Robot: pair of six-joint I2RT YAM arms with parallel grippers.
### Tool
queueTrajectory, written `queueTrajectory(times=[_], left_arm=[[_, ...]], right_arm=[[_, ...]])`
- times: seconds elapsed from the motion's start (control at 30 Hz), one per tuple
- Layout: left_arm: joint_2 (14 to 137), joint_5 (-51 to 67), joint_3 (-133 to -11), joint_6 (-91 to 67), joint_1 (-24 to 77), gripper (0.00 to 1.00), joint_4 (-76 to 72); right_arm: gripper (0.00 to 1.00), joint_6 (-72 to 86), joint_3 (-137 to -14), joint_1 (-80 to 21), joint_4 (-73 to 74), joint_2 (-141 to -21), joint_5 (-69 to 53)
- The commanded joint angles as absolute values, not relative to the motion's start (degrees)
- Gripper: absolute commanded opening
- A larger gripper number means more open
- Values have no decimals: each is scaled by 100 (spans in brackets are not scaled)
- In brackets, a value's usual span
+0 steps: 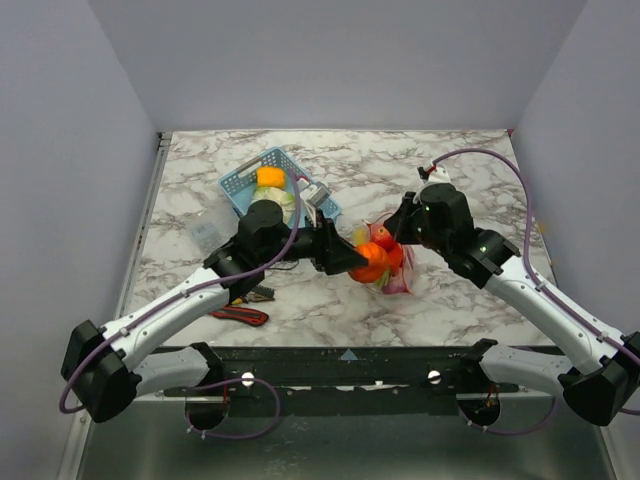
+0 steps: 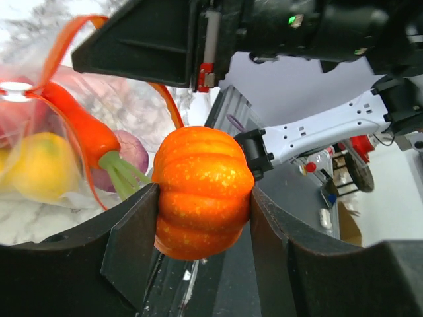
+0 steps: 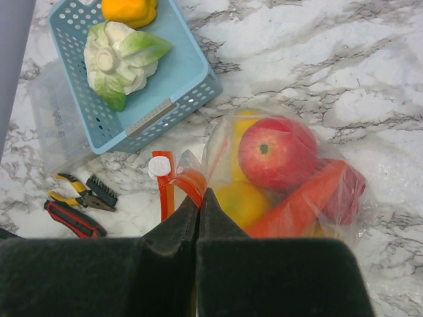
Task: Place the food in the zip-top bag and seal the zipper
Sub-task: Place the fake vegetable in the zipper food storage bag, then adjust the zipper food storage bag at the center of the board.
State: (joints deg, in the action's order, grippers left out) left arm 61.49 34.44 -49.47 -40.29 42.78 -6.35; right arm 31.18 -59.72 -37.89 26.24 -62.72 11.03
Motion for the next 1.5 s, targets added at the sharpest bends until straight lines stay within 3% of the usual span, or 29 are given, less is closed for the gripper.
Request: queueTrajectory(times=[0.0,0.23,0.53,0.6,0.7,0.83,0.9,1.1,1.2,1.47], left_arm=[[6820,3147,-5005,-4366,4662,0,-1546],[7472,2351,-5189,-4591,4738,1,-1505],[7989,1866,-5868,-4501,4755,46,-1125],[7996,1694,-6042,-4315,4755,52,-773],[7919,1695,-6168,-4087,4764,83,-378],[7579,1745,-6003,-3946,4764,98,-16],[7393,1651,-5974,-3931,4755,95,280],[6628,910,-5454,-3894,4742,58,510],[6591,955,-5353,-3870,4711,47,547],[6998,1253,-5080,-4236,4707,61,248]], right_arm=[[1,3294,-6196,-3813,2619,-6184,938],[1,3305,-6302,-3809,2741,-6099,945],[1,3333,-6205,-3814,2668,-6122,887],[1,3323,-6190,-3813,2661,-6120,903],[1,3290,-6205,-3814,2663,-6125,914],[0,3252,-6240,-3814,2705,-6122,938],[1,3246,-6223,-3814,2682,-6101,963],[1,3239,-6240,-3809,2715,-6109,949],[0,3231,-6231,-3809,2733,-6090,915],[1,3235,-6232,-3814,2733,-6091,871]])
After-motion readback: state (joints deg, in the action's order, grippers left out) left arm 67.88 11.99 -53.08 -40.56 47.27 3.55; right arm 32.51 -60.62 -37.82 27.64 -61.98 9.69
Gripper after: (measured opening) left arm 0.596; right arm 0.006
